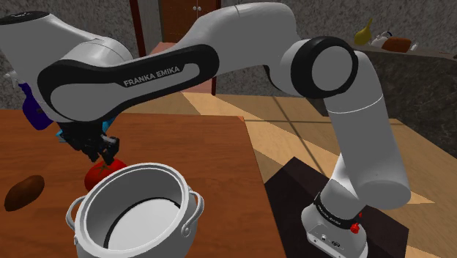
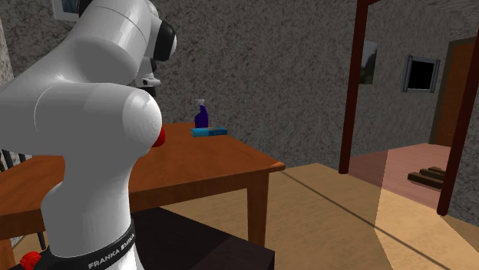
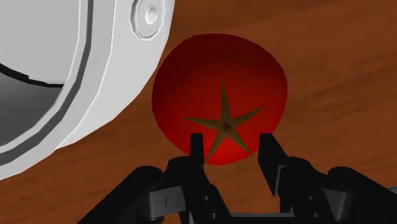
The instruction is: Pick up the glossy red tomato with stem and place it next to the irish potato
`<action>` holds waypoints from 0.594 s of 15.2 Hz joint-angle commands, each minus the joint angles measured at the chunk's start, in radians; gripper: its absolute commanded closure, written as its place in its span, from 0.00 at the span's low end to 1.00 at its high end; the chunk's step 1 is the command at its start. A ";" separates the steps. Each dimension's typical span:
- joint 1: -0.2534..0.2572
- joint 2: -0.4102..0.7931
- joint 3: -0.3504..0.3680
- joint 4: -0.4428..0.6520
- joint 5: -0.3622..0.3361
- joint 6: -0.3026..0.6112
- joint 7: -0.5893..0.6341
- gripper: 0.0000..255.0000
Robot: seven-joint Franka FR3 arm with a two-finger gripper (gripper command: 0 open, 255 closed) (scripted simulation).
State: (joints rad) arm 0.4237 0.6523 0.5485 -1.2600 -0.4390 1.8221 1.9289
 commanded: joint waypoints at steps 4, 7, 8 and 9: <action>0.000 0.000 0.000 0.000 0.000 0.000 0.000 0.00; 0.012 -0.009 0.005 0.055 0.007 -0.060 -0.009 0.00; 0.020 -0.011 0.006 0.086 0.010 -0.092 -0.014 0.00; 0.027 -0.011 0.007 0.114 0.011 -0.118 -0.018 0.00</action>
State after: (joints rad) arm 0.4436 0.6413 0.5550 -1.1807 -0.4298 1.7375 1.9180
